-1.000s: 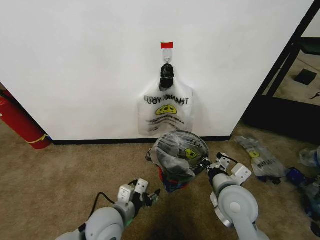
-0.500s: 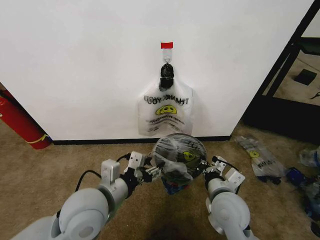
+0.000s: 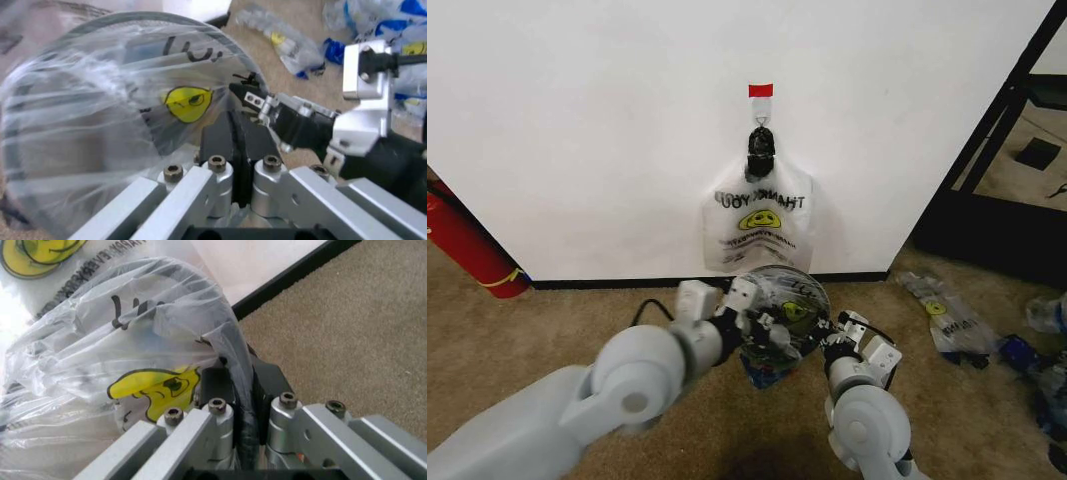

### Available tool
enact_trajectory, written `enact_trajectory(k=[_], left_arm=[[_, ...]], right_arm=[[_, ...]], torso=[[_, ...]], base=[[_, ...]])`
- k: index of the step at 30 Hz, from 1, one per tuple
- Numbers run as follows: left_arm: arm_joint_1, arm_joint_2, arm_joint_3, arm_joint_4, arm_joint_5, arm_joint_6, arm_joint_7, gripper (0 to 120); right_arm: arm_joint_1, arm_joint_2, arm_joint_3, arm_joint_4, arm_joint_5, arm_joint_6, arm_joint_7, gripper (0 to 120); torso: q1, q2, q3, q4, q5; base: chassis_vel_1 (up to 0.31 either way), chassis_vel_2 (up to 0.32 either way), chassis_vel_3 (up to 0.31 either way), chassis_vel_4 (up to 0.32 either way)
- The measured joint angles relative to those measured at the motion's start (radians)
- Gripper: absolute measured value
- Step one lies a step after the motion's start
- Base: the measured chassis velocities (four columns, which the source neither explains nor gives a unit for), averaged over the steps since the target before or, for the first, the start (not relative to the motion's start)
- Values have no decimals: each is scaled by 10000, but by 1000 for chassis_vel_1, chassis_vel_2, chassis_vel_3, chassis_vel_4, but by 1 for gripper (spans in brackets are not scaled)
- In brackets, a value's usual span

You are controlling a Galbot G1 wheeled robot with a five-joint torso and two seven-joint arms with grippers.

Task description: Pick up the garbage bag from the wall and place it over the trash bin.

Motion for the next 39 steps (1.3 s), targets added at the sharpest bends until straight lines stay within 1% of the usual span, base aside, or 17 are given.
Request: enact_trajectory(k=[3,4,5,9,12,13,17,20,22,25,26,29,39], left_arm=[[-880,-355,553,631,-669,113,-444,0],[-1065,-454,697,813,-778,145,-533,0],[-1065,-454,697,813,-778,145,-533,0],[-1691,-970,1293,1685,-1023,263,-938,0],[-1950,-1394,1611,2212,-1080,340,-1170,0],[-1950,-1394,1611,2212,-1080,340,-1170,0],[-2100,-1768,1901,2764,-1080,396,-1303,0],[-2101,-1881,1949,2905,-1065,397,-1327,0],[-2099,-1992,2102,3131,-846,402,-1340,0],[-2149,-2053,2395,3430,-389,449,-1276,0],[-2149,-2053,2395,3430,-389,449,-1276,0],[-2257,-2179,2751,3810,120,482,-1159,0],[-2184,-2627,3226,4429,440,482,-1098,0]], right_arm=[[-20,20,-79,-63,-223,38,-50,1],[-30,23,-92,-77,-297,71,-81,1],[-30,23,-92,-77,-297,71,-81,1],[-81,24,-107,-114,-544,218,-202,1],[-117,30,-102,-115,-566,267,-218,1],[-117,30,-102,-115,-566,267,-218,1],[-138,36,-57,-113,-569,295,-221,1],[-142,36,-43,-107,-564,320,-224,1],[-167,49,-57,76,-415,321,-196,1],[-197,65,-174,299,-381,318,-186,1],[-197,65,-174,299,-381,318,-186,1],[-247,87,-285,389,-470,320,-221,1],[-293,98,-294,437,-531,328,-266,1]], torso=[[0,0,0,0,1],[0,0,0,0,1],[0,0,0,0,1],[0,0,0,0,0],[0,0,0,0,1],[0,0,0,0,1],[0,0,-1,0,1],[0,0,0,1,0],[0,0,-1,-1,0],[0,0,-1,2,-1],[0,0,-1,2,-1],[0,0,-1,0,-1],[0,0,-1,0,0]], base=[[0,0,0,0],[0,0,0,0],[0,0,0,0],[0,0,0,0],[0,0,0,0],[0,0,0,0],[0,0,0,0],[0,0,0,0],[0,0,0,0],[0,0,0,0],[0,0,0,0],[0,0,0,0],[0,0,0,0]])
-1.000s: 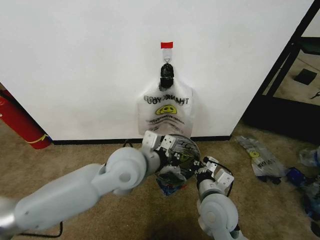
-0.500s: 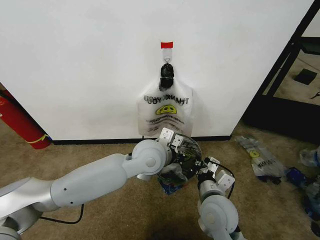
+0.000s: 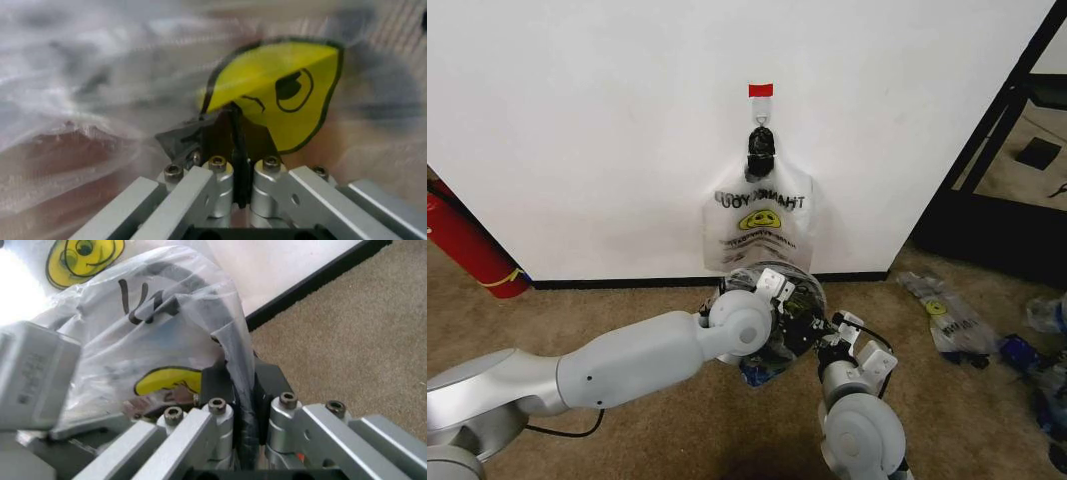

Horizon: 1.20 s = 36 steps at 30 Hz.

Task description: Pick up the garbage bag from the wall and place it over the trash bin.

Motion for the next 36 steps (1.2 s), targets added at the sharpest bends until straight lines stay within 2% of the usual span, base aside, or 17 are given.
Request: enact_trajectory(k=[11,17,21,36], left_arm=[[-59,-323,407,605,124,57,52,0],[-117,128,238,75,151,61,58,0],[-244,280,168,46,213,51,70,0],[-126,-408,405,1266,851,28,169,0]], right_arm=[[-10,75,-126,-138,-248,60,-185,1],[54,9,-54,-317,-329,122,-234,1],[104,-5,-78,-323,-329,124,-235,1],[-29,66,-295,-20,-434,124,-261,1]], torso=[[0,0,0,0,0],[-1,0,0,1,-1],[-1,0,0,1,0],[-1,0,0,-1,0]], base=[[0,0,0,0],[0,0,0,0],[0,0,0,0],[0,0,0,0]])
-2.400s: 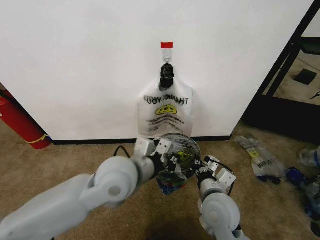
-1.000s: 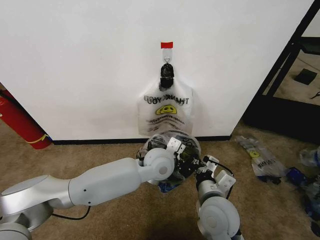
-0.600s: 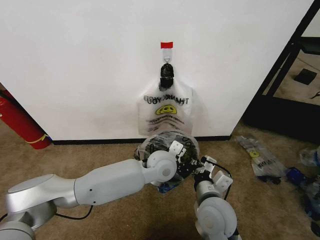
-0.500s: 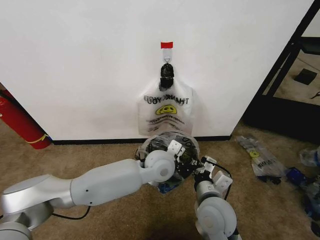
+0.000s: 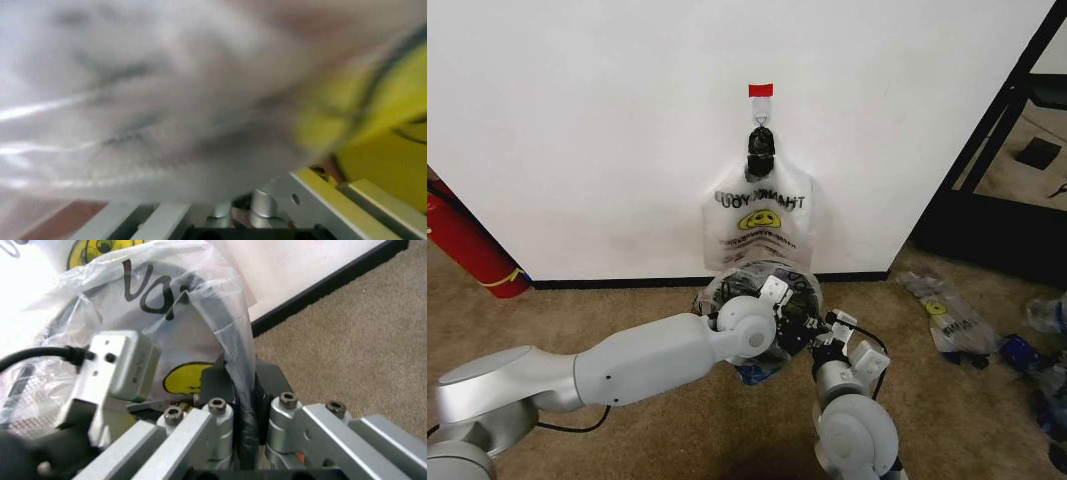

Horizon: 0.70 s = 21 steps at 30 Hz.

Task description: Pick up the garbage bag from the wall and place it over the trash bin.

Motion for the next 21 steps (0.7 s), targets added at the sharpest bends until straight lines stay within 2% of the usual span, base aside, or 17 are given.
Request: enact_trajectory(k=[5,8,13,19,21], left_arm=[[68,-7,98,173,158,15,65,0],[154,212,98,-20,212,19,75,0],[182,726,-152,-672,216,-28,120,0],[181,1242,-579,-1573,237,-511,163,0],[146,1637,-723,-2103,274,-661,269,0]], right_arm=[[1,33,-8,54,53,-2,0,1],[40,35,21,9,106,-3,12,1],[99,47,120,-106,183,-3,41,1],[189,71,219,-207,284,-8,98,1],[221,66,254,-222,329,-16,141,1]], torso=[[0,0,0,0,-1],[0,0,0,2,0],[0,0,0,2,-1],[0,0,0,0,-2],[0,0,0,-1,-2]], base=[[0,0,0,0],[0,0,0,0],[0,0,0,0],[0,0,0,0],[0,0,0,0]])
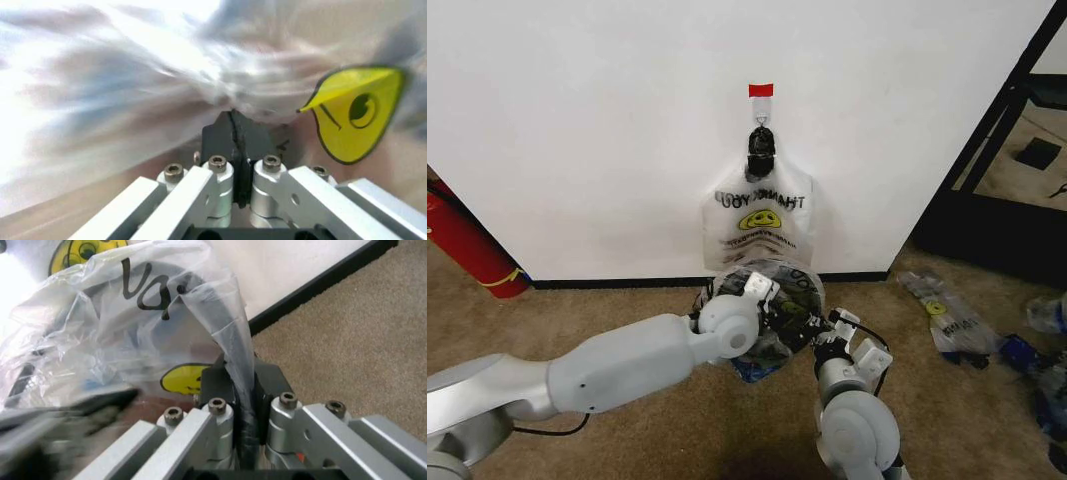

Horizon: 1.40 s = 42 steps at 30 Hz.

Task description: Pick up the garbage bag from the wall and place it over the trash bin.

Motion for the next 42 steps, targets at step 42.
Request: enact_trajectory(k=[42], left_arm=[[282,-154,-10,35,1297,-422,278,0]], right_arm=[[284,-57,25,-99,-24,-28,27,1]], torso=[[1,2,-1,3,2]], base=[[0,0,0,0]])
